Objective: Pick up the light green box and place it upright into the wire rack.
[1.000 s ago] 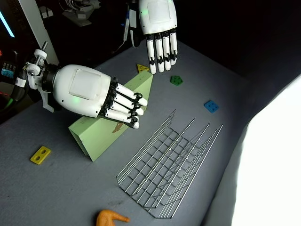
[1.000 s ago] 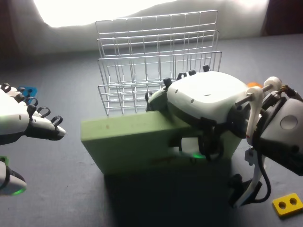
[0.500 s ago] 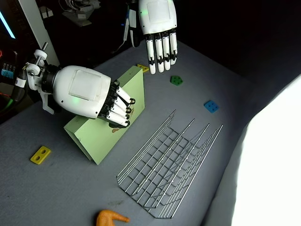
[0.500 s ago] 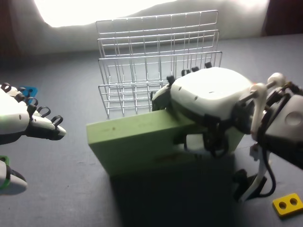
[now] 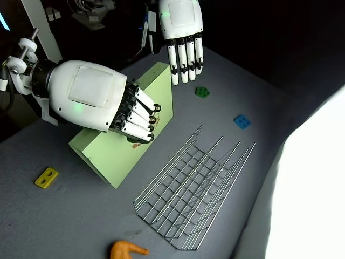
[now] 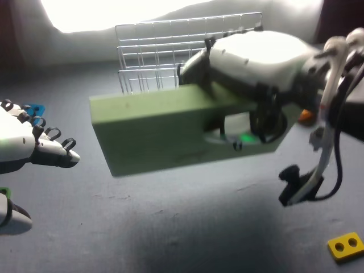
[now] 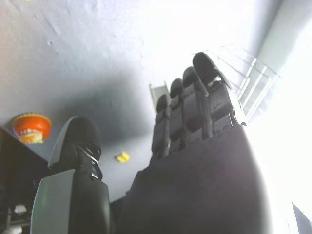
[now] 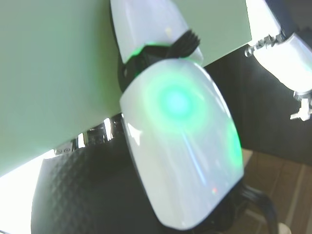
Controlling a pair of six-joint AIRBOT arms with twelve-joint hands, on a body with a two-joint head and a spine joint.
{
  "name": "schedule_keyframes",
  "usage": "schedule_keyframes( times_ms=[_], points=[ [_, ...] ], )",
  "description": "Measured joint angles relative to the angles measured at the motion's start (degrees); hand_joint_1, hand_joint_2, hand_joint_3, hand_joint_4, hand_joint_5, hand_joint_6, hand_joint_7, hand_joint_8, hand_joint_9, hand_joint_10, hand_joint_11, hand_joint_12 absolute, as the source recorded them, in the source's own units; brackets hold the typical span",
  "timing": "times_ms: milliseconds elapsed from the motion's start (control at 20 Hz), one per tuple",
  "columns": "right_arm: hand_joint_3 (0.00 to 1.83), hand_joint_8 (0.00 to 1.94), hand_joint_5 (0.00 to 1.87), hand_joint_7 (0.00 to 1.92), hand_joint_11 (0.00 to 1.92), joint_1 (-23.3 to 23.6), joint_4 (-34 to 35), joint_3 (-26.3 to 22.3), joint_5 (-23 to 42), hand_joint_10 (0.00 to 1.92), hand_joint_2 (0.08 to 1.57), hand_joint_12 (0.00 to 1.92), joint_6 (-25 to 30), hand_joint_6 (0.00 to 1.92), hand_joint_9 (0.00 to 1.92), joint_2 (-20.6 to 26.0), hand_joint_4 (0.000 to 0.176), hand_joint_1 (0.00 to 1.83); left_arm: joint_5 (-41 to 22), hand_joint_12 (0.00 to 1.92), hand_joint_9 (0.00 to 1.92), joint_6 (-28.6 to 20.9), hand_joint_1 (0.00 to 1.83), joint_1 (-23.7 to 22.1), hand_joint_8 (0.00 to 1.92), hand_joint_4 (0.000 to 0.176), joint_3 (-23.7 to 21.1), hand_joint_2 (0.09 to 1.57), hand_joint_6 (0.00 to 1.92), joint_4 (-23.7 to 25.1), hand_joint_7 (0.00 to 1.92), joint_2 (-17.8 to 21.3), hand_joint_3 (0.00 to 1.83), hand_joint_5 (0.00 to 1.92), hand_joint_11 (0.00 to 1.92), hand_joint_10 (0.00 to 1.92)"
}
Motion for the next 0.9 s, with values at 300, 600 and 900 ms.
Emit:
schedule_keyframes(
  times_ms=[300,600,900],
  points=[
    [0.0,1.19,0.93,0.94,0.41,5.3,2.3,1.9,-4.0,1.51,1.16,1.87,-1.9,0.91,0.7,0.6,0.0,1.36,0.0,0.82,0.2,0.0,0.53,0.0,0.0,0.018,0.0,1.24,0.0,-0.1,0.2,0.0,0.0,0.15,0.0,0.01],
    [0.0,1.18,0.92,0.93,0.41,8.0,2.8,5.7,-6.2,1.47,1.16,1.81,-2.5,0.99,0.71,0.1,0.0,1.36,0.0,0.84,0.21,0.0,0.53,0.0,0.0,0.016,0.0,1.24,0.01,-0.1,0.19,0.0,0.0,0.13,0.0,0.01],
    [0.0,1.17,0.9,0.94,0.37,10.4,6.4,10.7,-9.0,1.47,1.16,1.79,-6.4,1.02,0.7,-2.6,0.0,1.36,0.0,0.82,0.22,0.0,0.52,0.0,0.0,0.013,0.0,1.25,0.0,-0.1,0.2,0.0,0.0,0.13,0.0,0.02]
  ],
)
